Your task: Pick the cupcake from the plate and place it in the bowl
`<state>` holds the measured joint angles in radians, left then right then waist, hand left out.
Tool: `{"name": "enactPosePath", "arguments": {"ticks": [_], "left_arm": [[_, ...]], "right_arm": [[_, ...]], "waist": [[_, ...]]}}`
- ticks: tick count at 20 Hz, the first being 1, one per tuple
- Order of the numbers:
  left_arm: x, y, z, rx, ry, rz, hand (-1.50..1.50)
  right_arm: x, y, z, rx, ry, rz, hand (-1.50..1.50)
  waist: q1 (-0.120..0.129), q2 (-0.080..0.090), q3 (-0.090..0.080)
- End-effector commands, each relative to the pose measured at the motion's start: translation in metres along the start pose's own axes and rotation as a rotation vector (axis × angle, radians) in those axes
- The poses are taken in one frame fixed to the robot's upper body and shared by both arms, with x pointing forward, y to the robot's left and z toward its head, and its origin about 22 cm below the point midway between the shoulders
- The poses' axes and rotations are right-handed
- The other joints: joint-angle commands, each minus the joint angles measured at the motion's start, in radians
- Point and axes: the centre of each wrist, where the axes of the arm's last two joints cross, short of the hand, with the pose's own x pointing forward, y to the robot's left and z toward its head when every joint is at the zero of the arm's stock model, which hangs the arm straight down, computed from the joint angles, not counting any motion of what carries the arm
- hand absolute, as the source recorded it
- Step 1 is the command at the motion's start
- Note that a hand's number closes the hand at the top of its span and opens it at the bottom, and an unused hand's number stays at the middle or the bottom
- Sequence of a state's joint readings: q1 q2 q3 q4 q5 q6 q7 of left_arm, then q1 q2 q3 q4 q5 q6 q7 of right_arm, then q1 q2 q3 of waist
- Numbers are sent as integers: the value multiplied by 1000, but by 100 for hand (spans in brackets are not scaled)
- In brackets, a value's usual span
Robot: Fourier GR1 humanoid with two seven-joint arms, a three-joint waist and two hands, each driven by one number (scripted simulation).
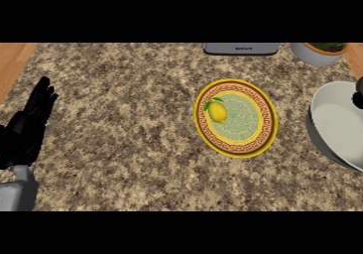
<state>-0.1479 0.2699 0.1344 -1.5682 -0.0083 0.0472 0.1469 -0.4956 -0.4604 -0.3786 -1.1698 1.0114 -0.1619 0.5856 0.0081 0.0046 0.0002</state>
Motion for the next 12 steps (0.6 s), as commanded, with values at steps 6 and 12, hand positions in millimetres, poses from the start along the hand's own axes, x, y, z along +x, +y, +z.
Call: {"name": "enactPosePath", "arguments": {"ticks": [6,12], "left_arm": [[0,-6,6,11,7,15,0],[-3,6,-4,21,7,-4,0]], "right_arm": [[-58,19,-32,246,129,-21,-150],[-64,11,-33,137,61,-394,-150]], "waist": [[2,-3,1],[-9,-5,2]]}}
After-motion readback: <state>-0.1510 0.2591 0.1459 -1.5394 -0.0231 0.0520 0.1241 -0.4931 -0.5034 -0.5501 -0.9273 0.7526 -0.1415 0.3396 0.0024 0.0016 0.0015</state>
